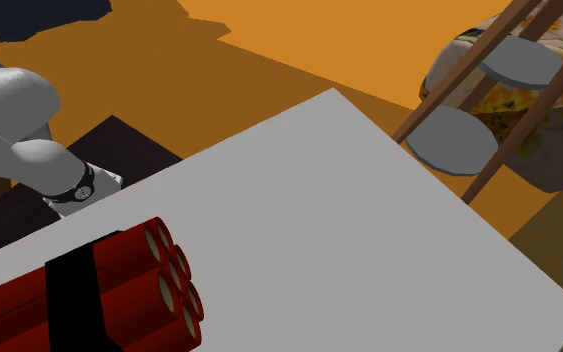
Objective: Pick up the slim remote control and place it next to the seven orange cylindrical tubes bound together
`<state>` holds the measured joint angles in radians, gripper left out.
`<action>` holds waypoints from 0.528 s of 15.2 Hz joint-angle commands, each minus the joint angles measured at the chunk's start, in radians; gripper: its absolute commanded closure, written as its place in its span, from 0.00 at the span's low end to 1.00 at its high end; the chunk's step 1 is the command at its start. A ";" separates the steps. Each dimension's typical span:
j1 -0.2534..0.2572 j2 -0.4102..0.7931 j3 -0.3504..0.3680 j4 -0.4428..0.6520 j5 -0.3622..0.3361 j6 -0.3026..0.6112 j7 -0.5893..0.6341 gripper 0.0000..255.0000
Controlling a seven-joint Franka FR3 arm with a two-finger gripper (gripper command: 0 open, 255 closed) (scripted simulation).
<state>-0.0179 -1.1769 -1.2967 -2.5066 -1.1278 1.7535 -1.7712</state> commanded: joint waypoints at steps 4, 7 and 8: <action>0.000 0.000 0.000 0.000 0.000 0.000 0.000 0.00; 0.000 0.000 0.000 0.000 0.000 0.000 0.000 0.00; -0.004 0.000 0.033 0.012 0.027 -0.022 -0.006 0.00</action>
<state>-0.0196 -1.1765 -1.2807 -2.4998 -1.1150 1.7425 -1.7748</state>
